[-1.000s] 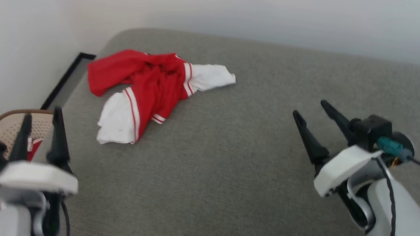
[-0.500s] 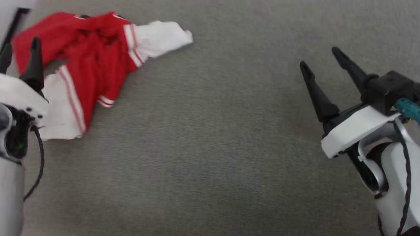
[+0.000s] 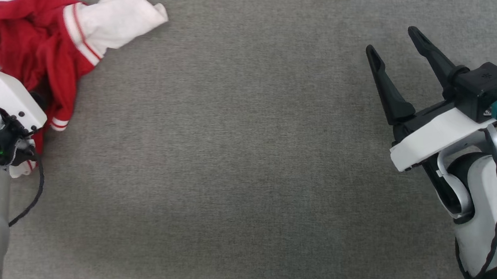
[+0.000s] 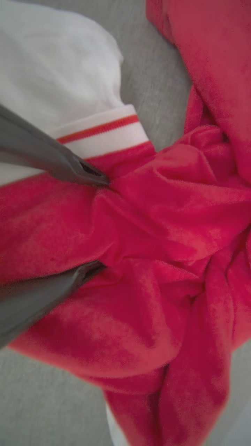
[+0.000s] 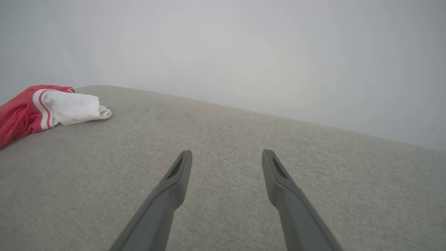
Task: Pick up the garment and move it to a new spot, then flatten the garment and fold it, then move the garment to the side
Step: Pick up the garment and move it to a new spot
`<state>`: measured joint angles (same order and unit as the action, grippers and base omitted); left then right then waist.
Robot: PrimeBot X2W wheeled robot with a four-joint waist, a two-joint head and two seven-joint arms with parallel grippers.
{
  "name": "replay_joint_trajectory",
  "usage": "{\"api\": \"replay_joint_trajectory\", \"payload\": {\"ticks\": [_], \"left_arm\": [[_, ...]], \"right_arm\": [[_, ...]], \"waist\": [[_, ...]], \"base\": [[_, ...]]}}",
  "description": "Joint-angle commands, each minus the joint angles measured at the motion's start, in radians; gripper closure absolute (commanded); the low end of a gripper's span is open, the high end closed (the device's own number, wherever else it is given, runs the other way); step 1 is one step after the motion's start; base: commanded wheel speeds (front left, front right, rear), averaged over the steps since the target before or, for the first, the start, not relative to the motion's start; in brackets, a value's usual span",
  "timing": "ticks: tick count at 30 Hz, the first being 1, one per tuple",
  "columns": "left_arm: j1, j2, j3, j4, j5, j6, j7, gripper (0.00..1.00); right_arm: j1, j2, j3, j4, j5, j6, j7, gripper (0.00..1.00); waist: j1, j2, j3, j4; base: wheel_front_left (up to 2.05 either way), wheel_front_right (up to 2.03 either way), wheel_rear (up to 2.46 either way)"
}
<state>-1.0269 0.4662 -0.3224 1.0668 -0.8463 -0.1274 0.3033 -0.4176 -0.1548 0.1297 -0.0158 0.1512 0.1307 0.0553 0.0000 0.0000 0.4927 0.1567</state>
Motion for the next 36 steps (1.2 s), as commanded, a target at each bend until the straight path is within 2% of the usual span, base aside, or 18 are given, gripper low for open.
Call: {"api": "replay_joint_trajectory", "payload": {"ticks": [1,2,5,10,11,22,36], "left_arm": [[-0.014,-0.004,-0.008,0.019,0.001,-0.002,0.023,0.0],[-0.025,-0.011,-0.015,0.073,-0.005,-0.002,0.071,0.0],[-0.036,-0.025,-0.024,0.137,-0.01,0.001,0.121,0.0],[-0.036,-0.05,-0.045,0.193,0.0,0.015,0.154,0.0],[-0.044,-0.045,-0.046,0.189,0.003,0.013,0.13,1.0],[-0.11,0.024,-0.054,0.089,-0.013,-0.002,-0.002,1.0],[-0.099,0.159,-0.19,-0.18,-0.03,-0.002,-0.081,1.0]], "right_arm": [[-0.006,0.003,0.002,-0.01,0.005,0.0,0.001,0.0],[-0.009,0.002,0.006,-0.018,0.001,0.0,0.008,0.0],[-0.014,0.004,0.012,-0.027,0.002,0.0,0.012,0.0],[-0.02,0.009,0.006,-0.031,0.0,0.0,0.014,0.0],[-0.021,0.011,0.001,-0.03,0.002,0.0,0.014,0.0],[0.001,0.022,-0.038,0.011,0.013,0.0,-0.014,0.0],[0.081,0.068,-0.065,0.097,0.044,0.0,-0.077,0.0]], "waist": [[0.0,0.0,0.016,-0.016],[0.0,0.0,0.028,-0.025],[0.0,0.0,0.042,-0.036],[0.0,0.0,0.052,-0.042],[0.0,0.0,0.053,-0.04],[0.0,0.0,-0.033,0.003],[0.0,0.0,-0.257,0.044]], "base": [[0.0,0.0,0.0],[0.0,0.0,0.0],[0.0,0.0,0.0],[0.0,0.0,0.0],[0.0,0.0,0.0],[0.0,0.0,0.0],[0.0,0.0,0.0]]}}
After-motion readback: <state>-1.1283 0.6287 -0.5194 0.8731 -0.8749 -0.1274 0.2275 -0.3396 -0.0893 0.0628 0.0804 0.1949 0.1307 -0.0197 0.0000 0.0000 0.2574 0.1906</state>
